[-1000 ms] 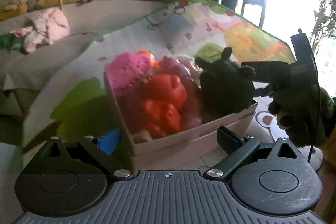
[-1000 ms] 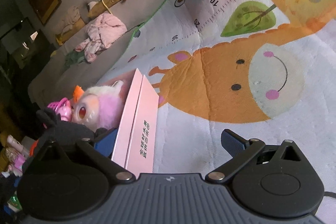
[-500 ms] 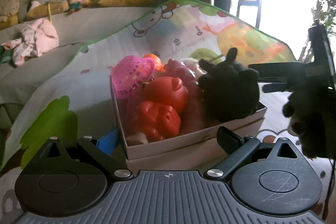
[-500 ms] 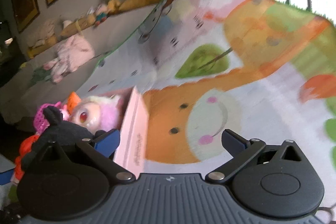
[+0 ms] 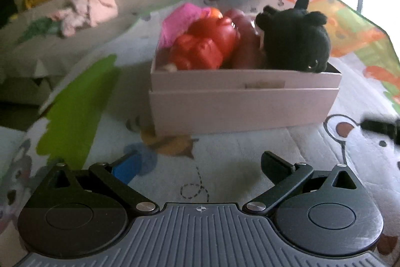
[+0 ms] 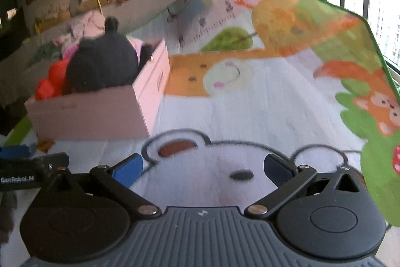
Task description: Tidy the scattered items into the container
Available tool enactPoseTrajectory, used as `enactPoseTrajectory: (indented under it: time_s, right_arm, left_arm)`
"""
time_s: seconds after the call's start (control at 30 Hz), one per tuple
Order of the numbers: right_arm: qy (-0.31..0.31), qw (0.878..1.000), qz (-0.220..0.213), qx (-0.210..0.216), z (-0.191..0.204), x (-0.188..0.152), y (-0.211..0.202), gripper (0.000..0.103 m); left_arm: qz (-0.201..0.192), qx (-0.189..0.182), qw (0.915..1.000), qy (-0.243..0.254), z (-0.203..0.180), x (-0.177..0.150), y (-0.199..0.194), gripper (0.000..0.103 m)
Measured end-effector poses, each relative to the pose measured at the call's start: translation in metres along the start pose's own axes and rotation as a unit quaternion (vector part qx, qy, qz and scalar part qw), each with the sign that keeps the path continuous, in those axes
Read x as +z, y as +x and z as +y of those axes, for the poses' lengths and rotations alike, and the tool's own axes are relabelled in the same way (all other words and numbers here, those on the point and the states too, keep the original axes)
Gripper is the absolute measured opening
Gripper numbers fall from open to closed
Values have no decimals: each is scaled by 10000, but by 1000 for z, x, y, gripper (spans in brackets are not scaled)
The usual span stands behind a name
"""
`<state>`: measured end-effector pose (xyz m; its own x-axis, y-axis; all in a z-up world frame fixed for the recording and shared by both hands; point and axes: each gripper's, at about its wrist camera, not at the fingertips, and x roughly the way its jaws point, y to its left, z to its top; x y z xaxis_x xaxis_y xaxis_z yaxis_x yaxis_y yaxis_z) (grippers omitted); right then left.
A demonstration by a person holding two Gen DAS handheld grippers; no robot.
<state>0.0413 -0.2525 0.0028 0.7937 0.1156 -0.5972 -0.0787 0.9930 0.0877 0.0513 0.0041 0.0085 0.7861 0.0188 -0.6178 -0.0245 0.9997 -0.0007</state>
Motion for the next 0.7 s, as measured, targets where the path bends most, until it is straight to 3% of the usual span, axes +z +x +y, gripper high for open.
enactPoseTrajectory:
  time_s: [0.13, 0.33, 0.5, 0.6, 0.7]
  right_arm:
    - [-422, 9973, 536, -268, 14, 2, 19, 103]
    - [-254, 9988, 267, -322, 15, -8, 14, 103]
    - [-550, 9971, 188, -494, 26, -9, 13, 103]
    - [-725, 9962, 147, -454, 32, -5, 18, 103]
    - [-519, 9979, 219, -306, 24, -2, 20, 103]
  left_arm:
    - [96, 69, 9999, 66, -4, -1, 3, 103]
    - [93, 43, 9999, 37, 0, -2, 2, 103]
    - [94, 39, 9999, 40, 0, -3, 0, 103]
    - [91, 37, 9999, 43, 0, -4, 0, 103]
    - [93, 35, 9999, 41, 0, -3, 0, 103]
